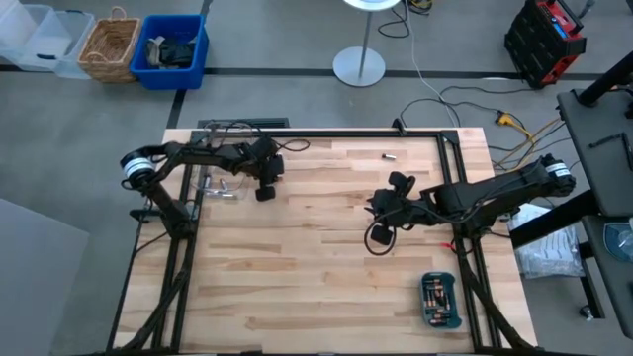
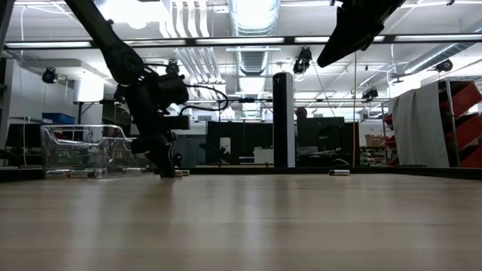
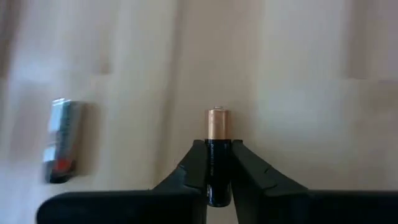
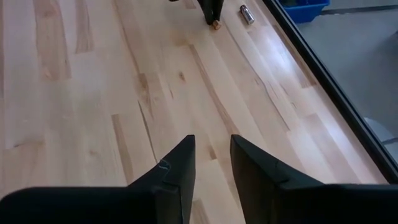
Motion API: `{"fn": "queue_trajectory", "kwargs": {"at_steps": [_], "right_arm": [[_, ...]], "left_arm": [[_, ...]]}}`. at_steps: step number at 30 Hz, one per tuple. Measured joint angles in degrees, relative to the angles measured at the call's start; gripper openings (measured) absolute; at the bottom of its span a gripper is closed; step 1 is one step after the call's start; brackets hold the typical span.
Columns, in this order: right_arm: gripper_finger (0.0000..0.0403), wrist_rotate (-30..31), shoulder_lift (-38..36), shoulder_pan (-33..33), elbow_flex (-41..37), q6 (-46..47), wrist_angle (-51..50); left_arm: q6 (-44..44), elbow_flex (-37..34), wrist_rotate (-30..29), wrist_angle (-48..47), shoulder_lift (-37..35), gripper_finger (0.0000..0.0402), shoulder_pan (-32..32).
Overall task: Sort batteries
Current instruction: Put the copper and black battery into the blue bin
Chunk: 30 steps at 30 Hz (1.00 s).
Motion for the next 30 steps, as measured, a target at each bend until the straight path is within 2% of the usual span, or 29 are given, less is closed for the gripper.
{"fn": "queue_trajectory", "kwargs": {"at_steps": [8,13,23,30], "right_arm": [[0.0073,-0.1,0.0,0.0,-4.64,-2.65,9.29],[0.0069,-0.11,0.0,0.0,-7.76,-6.31,17.25],[0.0095,-0.52,0.33,0.13,-13.42,-14.3,34.51],[0.0106,-0.58,0.33,0.14,-15.84,-16.63,41.88]], "left_arm": [[-3.22,-0.17,2.2,1.04,-3.85,0.0022,-7.37],[-7.73,-0.12,2.6,5.64,-4.63,0.0022,-13.39],[-11.87,-0.1,1.95,22.68,-4.68,0.0022,-24.84],[-11.85,0.03,-2.3,32.53,-4.7,0.0022,-29.46]]}}
